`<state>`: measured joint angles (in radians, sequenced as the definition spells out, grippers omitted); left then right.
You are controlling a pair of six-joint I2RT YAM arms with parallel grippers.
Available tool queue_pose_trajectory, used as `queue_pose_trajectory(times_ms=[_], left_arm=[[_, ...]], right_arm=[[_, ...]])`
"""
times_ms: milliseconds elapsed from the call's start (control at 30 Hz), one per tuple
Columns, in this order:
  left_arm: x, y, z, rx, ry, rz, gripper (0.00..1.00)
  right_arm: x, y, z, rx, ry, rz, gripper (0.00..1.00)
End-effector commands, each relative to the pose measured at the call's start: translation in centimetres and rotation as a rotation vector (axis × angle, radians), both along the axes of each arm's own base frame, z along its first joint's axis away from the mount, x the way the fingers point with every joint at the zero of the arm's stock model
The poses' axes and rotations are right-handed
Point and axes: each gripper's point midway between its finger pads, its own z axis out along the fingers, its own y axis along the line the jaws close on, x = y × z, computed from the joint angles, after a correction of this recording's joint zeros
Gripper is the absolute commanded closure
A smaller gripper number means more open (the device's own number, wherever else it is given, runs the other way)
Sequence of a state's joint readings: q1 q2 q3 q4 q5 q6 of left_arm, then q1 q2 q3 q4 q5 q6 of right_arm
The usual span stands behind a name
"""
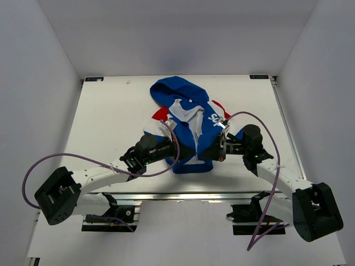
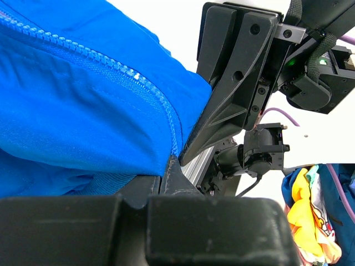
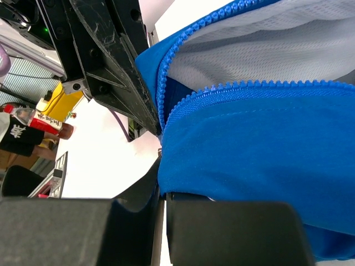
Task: Zip up the jacket
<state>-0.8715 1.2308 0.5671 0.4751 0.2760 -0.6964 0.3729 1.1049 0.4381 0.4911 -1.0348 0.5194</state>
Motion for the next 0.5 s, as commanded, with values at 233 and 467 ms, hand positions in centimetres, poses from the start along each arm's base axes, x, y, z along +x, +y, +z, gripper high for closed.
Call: queue_pose_trajectory(times_ms=[233, 467], left_arm=[[-0.23, -0.09, 1.51, -0.040, -0.032, -0.021, 1.00], [-0.30, -0.04, 1.55, -0.044, -0.035, -0.023, 1.00]], right_arm=[[-0.09, -0.01, 1.85, 0.061, -0.070, 0.002, 1.00], [0.04, -0.23, 2.02, 0.065, -0.081, -0.023, 1.00]])
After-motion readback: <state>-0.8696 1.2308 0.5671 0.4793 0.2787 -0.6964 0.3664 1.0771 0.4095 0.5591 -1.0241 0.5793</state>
